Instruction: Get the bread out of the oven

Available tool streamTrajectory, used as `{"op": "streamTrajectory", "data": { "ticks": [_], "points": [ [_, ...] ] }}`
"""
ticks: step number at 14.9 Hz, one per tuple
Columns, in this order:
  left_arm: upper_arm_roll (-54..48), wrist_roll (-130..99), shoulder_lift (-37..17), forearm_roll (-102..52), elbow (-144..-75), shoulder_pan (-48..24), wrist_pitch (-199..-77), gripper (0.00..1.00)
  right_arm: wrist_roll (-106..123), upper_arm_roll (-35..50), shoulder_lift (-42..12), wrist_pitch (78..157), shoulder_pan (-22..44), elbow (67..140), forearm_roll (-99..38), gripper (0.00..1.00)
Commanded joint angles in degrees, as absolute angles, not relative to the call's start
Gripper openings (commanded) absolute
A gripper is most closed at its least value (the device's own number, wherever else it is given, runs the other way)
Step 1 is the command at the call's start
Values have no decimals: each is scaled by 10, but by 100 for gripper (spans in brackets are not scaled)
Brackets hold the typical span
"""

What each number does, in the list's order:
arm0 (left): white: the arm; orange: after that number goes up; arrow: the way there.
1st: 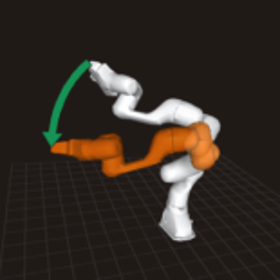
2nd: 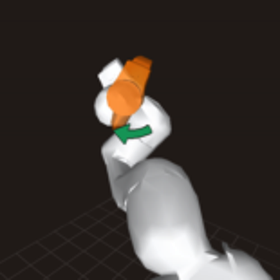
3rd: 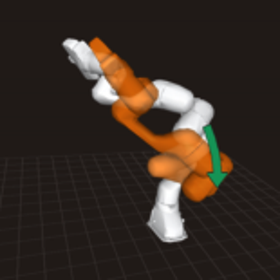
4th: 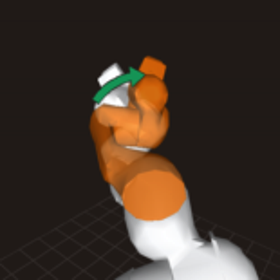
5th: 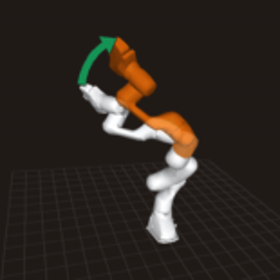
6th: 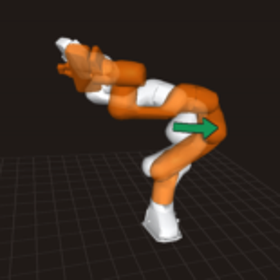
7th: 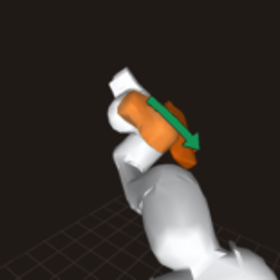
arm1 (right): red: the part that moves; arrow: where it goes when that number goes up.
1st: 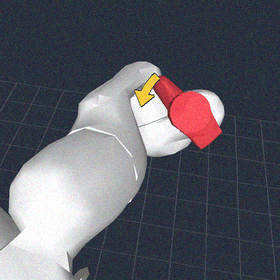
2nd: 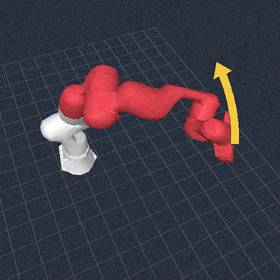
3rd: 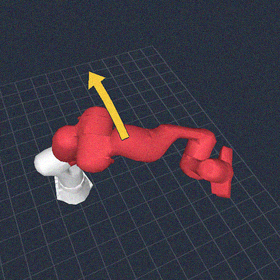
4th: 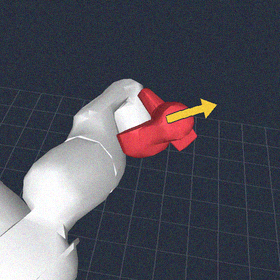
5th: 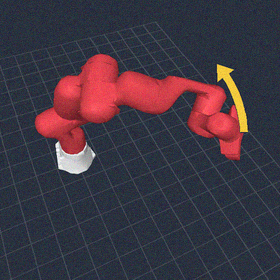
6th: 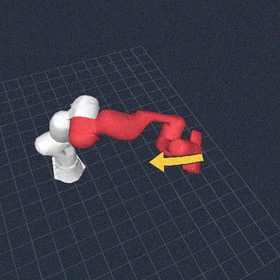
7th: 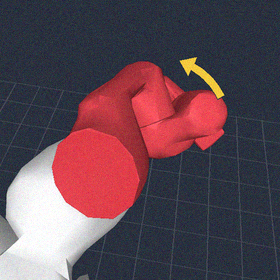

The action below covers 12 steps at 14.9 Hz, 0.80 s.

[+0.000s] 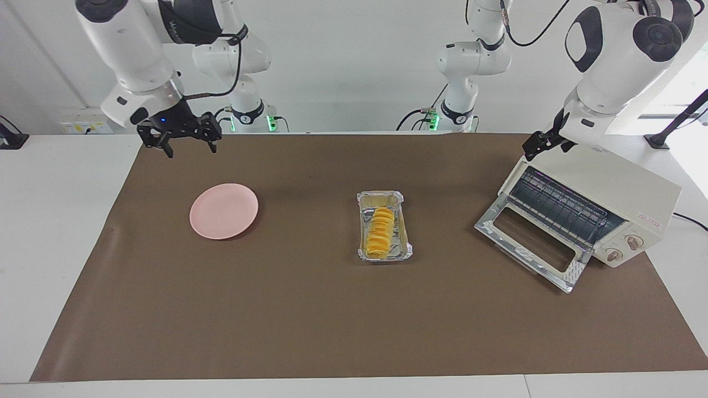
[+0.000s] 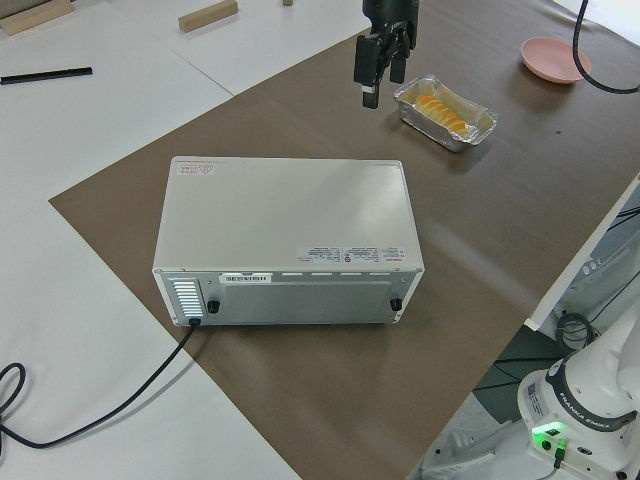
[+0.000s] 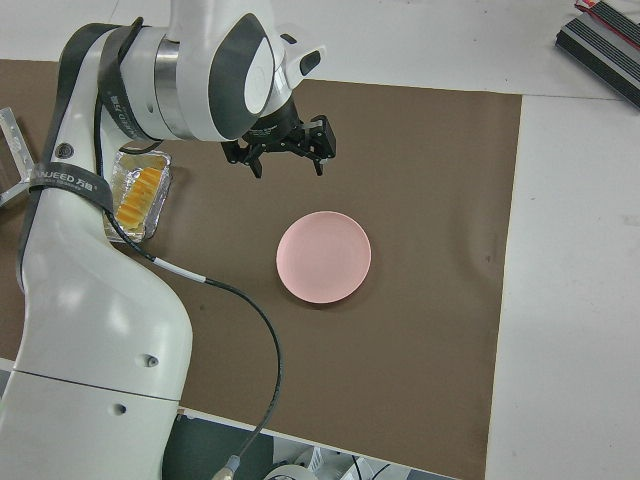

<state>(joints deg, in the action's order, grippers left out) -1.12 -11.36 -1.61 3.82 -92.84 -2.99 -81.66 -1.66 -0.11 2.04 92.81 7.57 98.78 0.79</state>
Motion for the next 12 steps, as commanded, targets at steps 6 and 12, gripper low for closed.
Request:
{"op": "streamTrajectory", "data": {
  "ticks": [6, 12],
  "points": [
    [-19, -99, 28, 30, -994, -8, -834, 100, -291, 0, -146, 1114, 247, 953, -33, 100],
    [-19, -87, 22, 25, -982, -5, -834, 100, -447, -1, -342, 1109, 315, 758, -25, 100]
  ]
}}
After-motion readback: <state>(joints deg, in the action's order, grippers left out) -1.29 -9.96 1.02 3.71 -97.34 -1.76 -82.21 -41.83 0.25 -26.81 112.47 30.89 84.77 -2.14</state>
